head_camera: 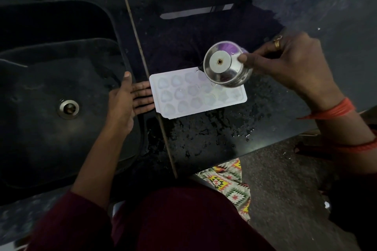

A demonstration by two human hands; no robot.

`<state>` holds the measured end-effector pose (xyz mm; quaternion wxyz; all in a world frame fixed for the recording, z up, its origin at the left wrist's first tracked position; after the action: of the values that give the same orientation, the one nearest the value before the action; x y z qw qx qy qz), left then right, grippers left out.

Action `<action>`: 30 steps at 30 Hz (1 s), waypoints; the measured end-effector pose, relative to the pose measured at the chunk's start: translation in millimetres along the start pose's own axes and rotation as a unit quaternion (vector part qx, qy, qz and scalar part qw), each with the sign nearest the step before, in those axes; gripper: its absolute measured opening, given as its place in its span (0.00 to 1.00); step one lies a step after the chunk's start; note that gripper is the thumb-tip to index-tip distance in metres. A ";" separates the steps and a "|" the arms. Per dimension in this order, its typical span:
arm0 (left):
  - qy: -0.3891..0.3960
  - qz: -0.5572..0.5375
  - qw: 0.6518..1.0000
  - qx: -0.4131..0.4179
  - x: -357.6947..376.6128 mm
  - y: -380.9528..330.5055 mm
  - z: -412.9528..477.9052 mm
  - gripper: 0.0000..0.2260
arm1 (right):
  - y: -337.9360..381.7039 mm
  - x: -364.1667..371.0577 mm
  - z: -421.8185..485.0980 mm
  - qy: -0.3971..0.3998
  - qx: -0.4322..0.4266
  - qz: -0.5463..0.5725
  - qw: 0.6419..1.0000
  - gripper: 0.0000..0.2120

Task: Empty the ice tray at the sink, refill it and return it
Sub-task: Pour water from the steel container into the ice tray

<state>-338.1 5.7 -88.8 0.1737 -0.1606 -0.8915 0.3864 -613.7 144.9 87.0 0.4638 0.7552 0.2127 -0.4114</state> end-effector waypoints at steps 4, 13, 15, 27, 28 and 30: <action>0.002 -0.001 1.000 -0.004 0.5 -0.6 -0.6 0.28 | -2.0 -0.6 0.6 -0.002 0.004 0.004 1.000 0.16; -0.002 0.000 1.000 -0.006 1.1 -0.8 -0.6 0.25 | 0.4 -1.9 -0.3 0.001 0.004 -0.011 1.000 0.17; -0.002 0.004 1.000 -0.004 1.2 -1.1 -1.2 0.22 | 0.6 -2.3 -0.1 0.000 0.007 -0.017 1.000 0.17; 0.004 0.004 1.000 -0.006 2.6 -2.1 -2.8 0.16 | 0.6 -3.9 -1.0 0.021 0.019 0.095 0.995 0.16; 0.005 0.005 1.000 -0.007 2.5 -1.9 -2.7 0.16 | 1.8 -4.0 -0.9 0.024 0.018 0.102 0.994 0.16; 0.007 0.004 1.000 -0.009 2.2 -1.6 -2.8 0.16 | 5.1 -4.3 -0.6 0.025 0.013 0.110 0.994 0.16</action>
<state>-339.0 7.4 -85.4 0.1770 -0.1688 -0.8930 0.3778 -612.3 143.1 93.4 0.4907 0.7902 0.1345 -0.3417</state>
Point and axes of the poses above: each hand's wrist, its own z-axis towards the middle knuckle, its own x-axis out of the palm, y = z × x, the point moved 4 cm from there along z, towards the middle knuckle, and after that the axes turned 9 degrees about y, right-handed, at the moved point
